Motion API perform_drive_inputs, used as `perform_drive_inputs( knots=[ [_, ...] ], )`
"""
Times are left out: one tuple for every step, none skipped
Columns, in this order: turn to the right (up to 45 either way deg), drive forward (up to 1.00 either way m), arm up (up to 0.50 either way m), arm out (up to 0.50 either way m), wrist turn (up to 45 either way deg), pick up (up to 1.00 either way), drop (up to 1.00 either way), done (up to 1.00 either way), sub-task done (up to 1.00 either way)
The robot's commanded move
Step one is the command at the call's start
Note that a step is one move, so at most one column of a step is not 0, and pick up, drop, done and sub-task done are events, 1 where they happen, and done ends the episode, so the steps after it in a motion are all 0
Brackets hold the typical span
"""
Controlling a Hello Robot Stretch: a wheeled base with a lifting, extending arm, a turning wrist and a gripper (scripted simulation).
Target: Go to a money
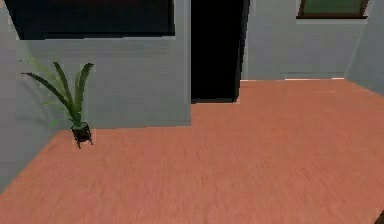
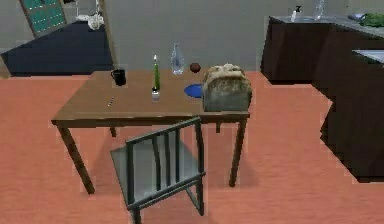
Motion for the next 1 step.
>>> perform_drive_inputs(
  knots=[
    [6.0,0.0,0.0,0.0,0.0,0.0,0.0,0.0,0.0]
  ],
)
